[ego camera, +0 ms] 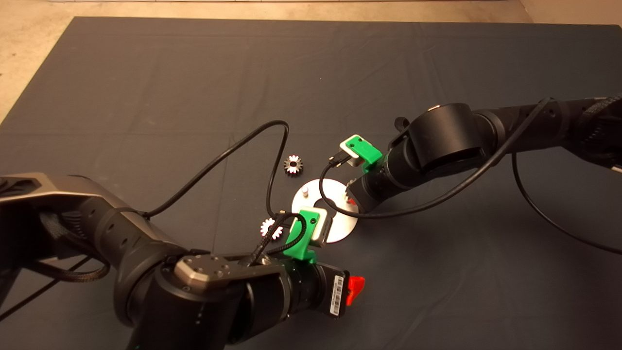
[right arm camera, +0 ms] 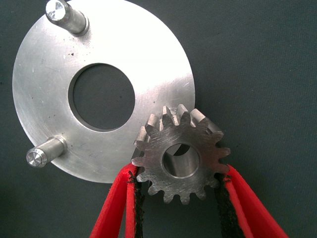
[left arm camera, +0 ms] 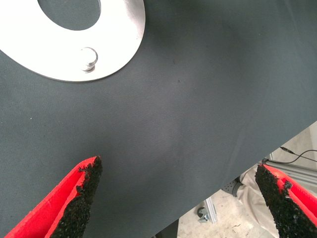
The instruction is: Install three planetary gears onto the carrier pins
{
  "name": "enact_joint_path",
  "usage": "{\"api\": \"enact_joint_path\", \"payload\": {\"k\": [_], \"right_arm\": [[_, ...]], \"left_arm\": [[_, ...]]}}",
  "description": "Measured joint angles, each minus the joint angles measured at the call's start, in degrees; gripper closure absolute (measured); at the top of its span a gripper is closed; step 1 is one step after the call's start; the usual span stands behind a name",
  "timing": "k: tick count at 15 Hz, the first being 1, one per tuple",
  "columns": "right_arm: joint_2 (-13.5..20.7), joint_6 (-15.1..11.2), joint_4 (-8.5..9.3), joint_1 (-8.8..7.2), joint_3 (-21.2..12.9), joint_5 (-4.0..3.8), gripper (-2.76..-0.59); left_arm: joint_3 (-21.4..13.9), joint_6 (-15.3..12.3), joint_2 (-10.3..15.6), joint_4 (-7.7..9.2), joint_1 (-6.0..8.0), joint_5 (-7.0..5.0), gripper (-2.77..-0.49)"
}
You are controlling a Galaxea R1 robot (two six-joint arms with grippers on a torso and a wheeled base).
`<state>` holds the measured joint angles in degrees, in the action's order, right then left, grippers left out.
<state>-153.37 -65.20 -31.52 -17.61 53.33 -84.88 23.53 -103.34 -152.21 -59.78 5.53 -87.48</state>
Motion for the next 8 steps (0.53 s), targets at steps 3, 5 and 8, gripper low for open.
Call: {"api": "enact_joint_path", "payload": {"k": [3,5,8], "right_arm": [[-0.3,0.2,0.0,0.01,0.0,0.03,-0.79],[-0.7,0.2,0.0,0.01,0.3,0.09,-0.79],[-0.8,0.5,0.0,0.01,0.9,0.02,-0.79]], "left_arm": [[0.0,0.0,0.0,-0.05,0.0,-0.02,-2.22],[0.0,0.0,0.0,-0.06,0.0,0.0,-2.22],[0.0,0.0,0.0,-0.11,0.0,0.0,-2.22]]}}
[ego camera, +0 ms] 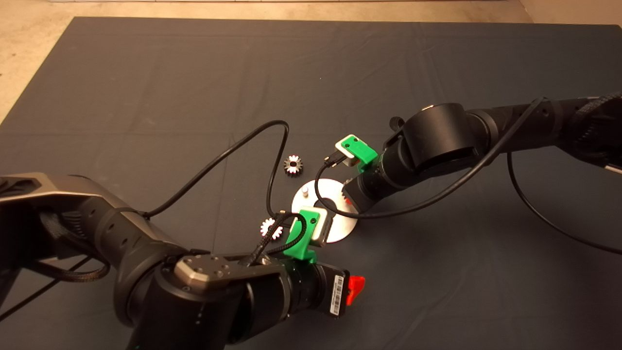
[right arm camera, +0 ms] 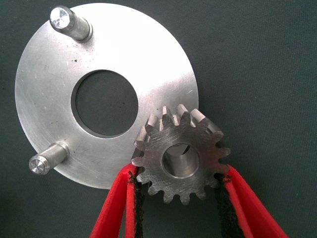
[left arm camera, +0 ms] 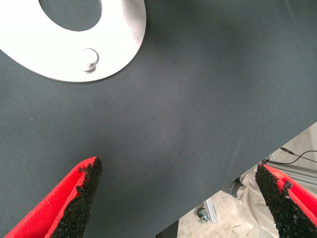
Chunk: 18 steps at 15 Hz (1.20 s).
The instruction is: Install three planetary gears onto the carrier pins
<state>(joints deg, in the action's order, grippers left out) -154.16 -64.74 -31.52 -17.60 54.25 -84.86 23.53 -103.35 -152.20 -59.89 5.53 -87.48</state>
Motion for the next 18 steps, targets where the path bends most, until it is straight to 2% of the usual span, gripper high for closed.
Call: {"api": "enact_joint_path", "payload": {"k": [8,11,16,18], "right_arm": [[0.0,0.0,-0.04,0.33,0.0,0.0,-0.79],[0.0,0.0,-0.11,1.24,0.0,0.02,-0.79],[0.0,0.5,-0.44,1.76,0.0,0.0,-0.79],[0.0,1.4,-0.44,1.76,0.0,0.0,-0.79]], "left_arm": [[0.0,0.0,0.0,-0.33,0.0,0.0,-2.22],[0.0,0.0,0.0,-0.35,0.0,0.0,-2.22],[0.0,0.0,0.0,-0.38,0.0,0.0,-2.22],[0.0,0.0,0.0,-0.38,0.0,0.0,-2.22]]}}
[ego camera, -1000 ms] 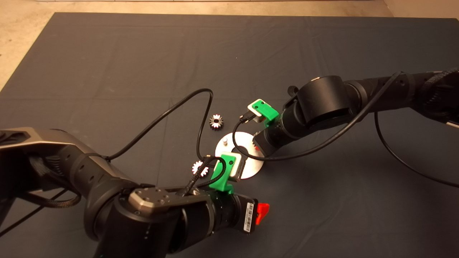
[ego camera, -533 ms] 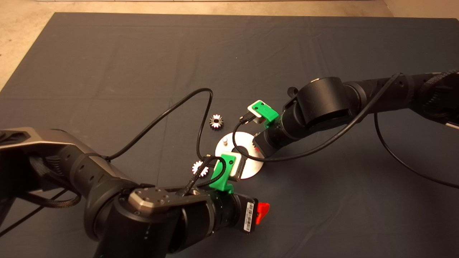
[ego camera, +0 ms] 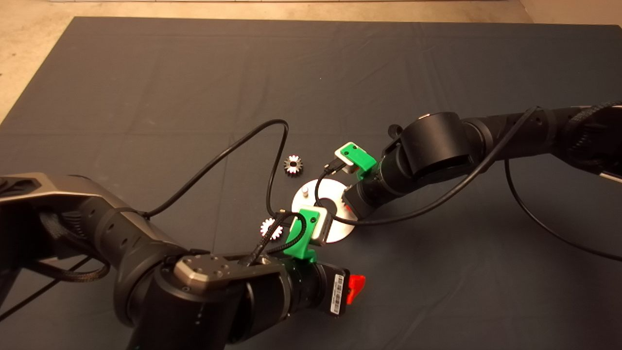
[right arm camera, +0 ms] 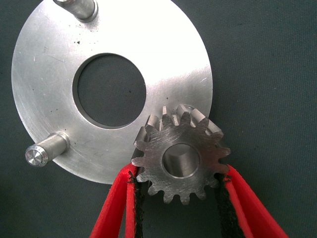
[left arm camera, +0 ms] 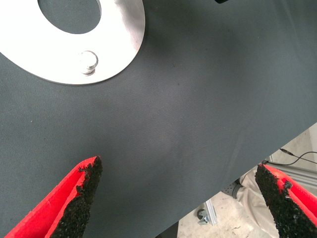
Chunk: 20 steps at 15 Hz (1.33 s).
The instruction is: Install three planetary gears onto the carrier pins
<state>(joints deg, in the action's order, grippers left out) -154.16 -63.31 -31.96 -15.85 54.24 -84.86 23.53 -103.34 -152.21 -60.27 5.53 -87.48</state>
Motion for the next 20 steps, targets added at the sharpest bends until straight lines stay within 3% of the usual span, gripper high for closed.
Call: {"api": "enact_joint_path", "payload": {"k": [20], "right_arm": [[0.0,1.0,-0.41,-0.22,1.1,0.44,-0.79]], "left_arm": [[0.0,-0.3,0.0,0.0,0.0,0.0,-2.22]]}}
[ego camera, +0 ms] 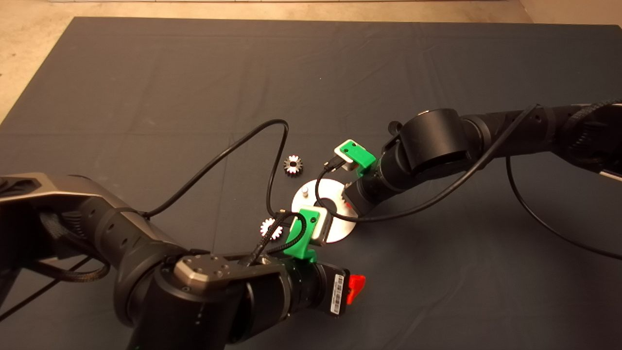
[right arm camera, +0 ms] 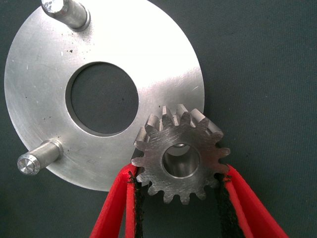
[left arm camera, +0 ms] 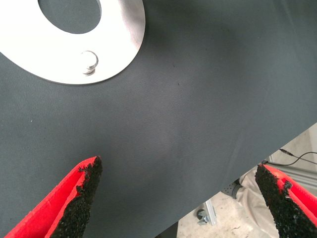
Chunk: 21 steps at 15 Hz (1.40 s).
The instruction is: Install three planetary gears onto the carrier pins
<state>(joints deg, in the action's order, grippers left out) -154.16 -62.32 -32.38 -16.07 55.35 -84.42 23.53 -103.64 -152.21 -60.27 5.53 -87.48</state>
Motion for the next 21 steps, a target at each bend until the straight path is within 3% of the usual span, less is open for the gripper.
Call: {"api": "enact_joint_path", "payload": {"k": [4,16,21], "right_arm": [[0.0,1.4,-0.39,0.03,0.5,0.18,-0.79],[0.0,1.4,-0.45,0.09,0.5,0.18,-0.79],[-0.1,1.4,-1.71,1.0,0.4,0.14,-0.8]], "left_arm": [[0.0,-0.1,0.0,0.0,0.0,0.0,-2.22],[0.0,-0.1,0.0,-0.81,0.0,0.0,-2.22],[0.0,-0.1,0.0,-0.84,0.0,0.0,-2.22]]}}
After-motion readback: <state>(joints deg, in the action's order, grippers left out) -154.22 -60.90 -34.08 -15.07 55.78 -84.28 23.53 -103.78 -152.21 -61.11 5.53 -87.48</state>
